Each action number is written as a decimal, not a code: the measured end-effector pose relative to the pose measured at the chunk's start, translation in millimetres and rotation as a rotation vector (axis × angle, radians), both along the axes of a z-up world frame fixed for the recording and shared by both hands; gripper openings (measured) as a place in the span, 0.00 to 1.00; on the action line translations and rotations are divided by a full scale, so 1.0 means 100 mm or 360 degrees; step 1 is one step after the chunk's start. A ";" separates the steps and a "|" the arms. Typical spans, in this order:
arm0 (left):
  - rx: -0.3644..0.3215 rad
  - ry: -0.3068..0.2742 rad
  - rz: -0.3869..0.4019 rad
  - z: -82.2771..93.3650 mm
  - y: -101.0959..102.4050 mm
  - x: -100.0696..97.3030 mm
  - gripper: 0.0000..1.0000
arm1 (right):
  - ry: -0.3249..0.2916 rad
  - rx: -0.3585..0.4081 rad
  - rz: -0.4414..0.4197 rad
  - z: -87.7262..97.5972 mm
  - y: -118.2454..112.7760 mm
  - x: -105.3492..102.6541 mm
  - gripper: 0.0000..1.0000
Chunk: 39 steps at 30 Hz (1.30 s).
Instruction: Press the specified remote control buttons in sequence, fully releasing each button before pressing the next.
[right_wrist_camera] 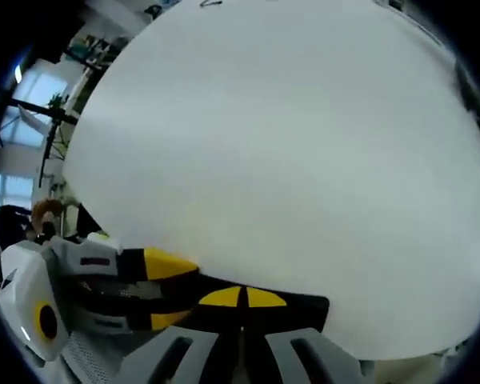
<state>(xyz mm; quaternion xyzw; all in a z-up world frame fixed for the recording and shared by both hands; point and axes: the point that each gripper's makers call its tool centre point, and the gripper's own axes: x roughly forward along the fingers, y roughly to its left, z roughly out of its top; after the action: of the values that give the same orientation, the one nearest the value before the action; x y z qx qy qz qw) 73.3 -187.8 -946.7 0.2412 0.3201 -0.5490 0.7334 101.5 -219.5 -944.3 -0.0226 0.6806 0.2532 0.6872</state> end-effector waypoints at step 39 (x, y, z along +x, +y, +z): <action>0.0015 -0.0003 -0.0009 0.00 0.00 0.00 0.24 | -0.0001 0.0146 -0.0121 0.04 -0.03 -0.17 0.00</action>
<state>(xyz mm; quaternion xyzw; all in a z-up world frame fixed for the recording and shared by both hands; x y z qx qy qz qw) 73.5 -188.2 -947.1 0.2461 0.3213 -0.5495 0.7310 84.7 -222.6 -939.8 0.0347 0.6683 0.2577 0.6969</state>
